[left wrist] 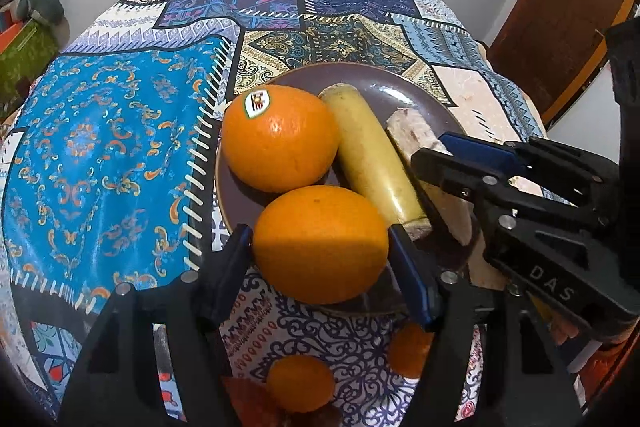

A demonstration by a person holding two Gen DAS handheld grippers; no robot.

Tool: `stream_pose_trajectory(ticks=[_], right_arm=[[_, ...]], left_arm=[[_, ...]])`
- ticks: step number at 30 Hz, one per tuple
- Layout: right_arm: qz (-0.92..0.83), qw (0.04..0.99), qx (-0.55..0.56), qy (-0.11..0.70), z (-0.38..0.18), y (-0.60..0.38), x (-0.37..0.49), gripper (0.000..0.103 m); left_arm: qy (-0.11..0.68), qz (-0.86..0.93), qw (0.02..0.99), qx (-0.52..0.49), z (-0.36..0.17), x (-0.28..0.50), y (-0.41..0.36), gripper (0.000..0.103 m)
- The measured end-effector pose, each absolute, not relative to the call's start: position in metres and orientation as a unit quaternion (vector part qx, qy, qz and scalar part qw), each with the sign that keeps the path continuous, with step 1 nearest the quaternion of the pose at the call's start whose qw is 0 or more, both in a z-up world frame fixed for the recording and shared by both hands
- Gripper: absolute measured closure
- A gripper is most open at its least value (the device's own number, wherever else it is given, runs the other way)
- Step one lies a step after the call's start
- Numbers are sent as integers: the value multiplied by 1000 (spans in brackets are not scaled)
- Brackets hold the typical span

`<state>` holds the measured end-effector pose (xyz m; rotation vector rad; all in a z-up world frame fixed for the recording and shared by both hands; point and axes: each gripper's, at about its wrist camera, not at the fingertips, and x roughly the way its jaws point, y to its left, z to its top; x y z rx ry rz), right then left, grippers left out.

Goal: Organize fruits
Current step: 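Carry the orange with the left tool while the right tool carries the meat to the plate, then open both tools to release the orange and meat on the plate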

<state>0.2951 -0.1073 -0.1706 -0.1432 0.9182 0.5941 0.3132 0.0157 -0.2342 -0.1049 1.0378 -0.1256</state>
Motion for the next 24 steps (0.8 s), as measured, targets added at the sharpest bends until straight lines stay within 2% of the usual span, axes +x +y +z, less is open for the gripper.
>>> stream_pose_trajectory(ticks=[17, 24], right_arm=[[257, 872, -36, 415, -126, -148, 263, 76], [239, 888, -35, 391, -104, -169, 233, 68]], left_arm=[[448, -44, 892, -42, -177, 271, 18, 35], [422, -32, 905, -34, -149, 241, 24, 33]])
